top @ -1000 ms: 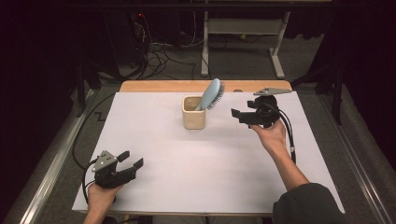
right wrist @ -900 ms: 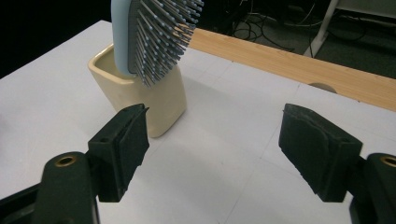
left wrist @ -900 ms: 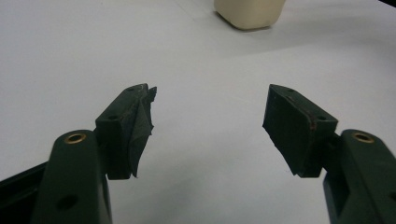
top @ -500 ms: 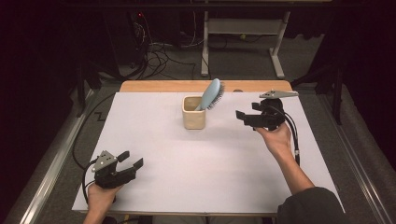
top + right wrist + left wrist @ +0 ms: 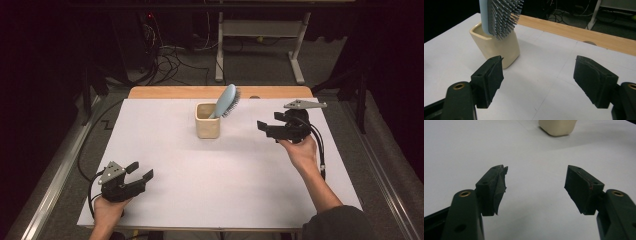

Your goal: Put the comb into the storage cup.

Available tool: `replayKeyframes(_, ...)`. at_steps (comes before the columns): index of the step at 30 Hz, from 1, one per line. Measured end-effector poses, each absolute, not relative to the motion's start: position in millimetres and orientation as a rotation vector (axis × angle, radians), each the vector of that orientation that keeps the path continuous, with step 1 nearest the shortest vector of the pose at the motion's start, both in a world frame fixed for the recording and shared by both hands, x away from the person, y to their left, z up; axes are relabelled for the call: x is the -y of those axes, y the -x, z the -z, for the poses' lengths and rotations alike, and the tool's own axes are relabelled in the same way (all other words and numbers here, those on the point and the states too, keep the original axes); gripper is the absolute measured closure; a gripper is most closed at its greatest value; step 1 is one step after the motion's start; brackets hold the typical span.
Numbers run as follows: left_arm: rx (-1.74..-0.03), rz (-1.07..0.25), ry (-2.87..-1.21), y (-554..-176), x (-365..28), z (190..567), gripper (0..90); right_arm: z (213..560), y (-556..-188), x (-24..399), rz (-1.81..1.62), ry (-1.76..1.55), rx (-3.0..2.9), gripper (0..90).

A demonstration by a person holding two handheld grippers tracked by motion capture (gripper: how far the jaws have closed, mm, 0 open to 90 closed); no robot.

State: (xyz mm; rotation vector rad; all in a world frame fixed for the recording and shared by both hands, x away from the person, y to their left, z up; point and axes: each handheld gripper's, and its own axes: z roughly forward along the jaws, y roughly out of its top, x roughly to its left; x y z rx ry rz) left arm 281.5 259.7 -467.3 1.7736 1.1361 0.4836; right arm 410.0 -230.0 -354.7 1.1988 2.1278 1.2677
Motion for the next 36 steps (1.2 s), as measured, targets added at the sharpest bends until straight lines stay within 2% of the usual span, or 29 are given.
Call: replayKeyframes(36, -1.138, -0.488, -1.778, -281, -260, 467, 33.5, 359, -381, 258, -1.309, -1.179, -2.059, 25.1)
